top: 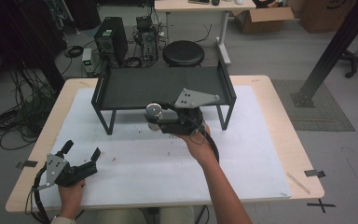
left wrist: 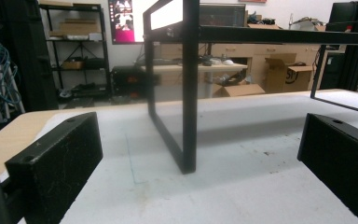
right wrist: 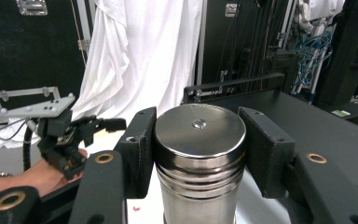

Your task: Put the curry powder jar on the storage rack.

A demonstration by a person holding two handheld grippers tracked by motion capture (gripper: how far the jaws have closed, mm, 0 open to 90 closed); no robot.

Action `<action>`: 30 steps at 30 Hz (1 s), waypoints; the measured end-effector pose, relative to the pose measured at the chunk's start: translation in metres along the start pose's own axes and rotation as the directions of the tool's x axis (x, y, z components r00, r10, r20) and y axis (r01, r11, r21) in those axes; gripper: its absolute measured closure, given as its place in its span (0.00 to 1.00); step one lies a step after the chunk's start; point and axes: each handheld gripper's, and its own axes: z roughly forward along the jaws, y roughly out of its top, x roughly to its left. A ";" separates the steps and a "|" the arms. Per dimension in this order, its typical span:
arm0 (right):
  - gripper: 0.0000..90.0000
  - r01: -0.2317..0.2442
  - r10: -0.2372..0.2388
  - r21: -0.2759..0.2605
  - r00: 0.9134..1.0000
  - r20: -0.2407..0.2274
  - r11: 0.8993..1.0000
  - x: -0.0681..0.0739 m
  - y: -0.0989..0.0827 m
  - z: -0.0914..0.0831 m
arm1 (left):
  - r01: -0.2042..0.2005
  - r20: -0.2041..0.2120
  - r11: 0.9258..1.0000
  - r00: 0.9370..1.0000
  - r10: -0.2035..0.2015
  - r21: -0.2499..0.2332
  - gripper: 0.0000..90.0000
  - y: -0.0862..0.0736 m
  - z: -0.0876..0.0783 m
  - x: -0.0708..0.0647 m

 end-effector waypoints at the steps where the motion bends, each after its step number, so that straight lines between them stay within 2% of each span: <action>1: 0.54 0.000 0.000 -0.005 1.000 -0.002 1.000 -0.003 0.004 0.003 | 0.001 0.000 1.000 1.000 -0.001 0.000 0.00 0.000 0.000 0.000; 19: 0.54 0.024 -0.023 -0.018 1.000 0.018 1.000 -0.032 0.042 0.036 | 0.001 0.000 1.000 1.000 -0.001 0.001 0.00 0.000 0.000 0.000; 30: 0.54 0.012 -0.011 -0.024 0.999 0.039 1.000 -0.050 0.051 0.056 | 0.003 0.000 1.000 1.000 -0.003 0.002 0.00 0.000 0.000 0.000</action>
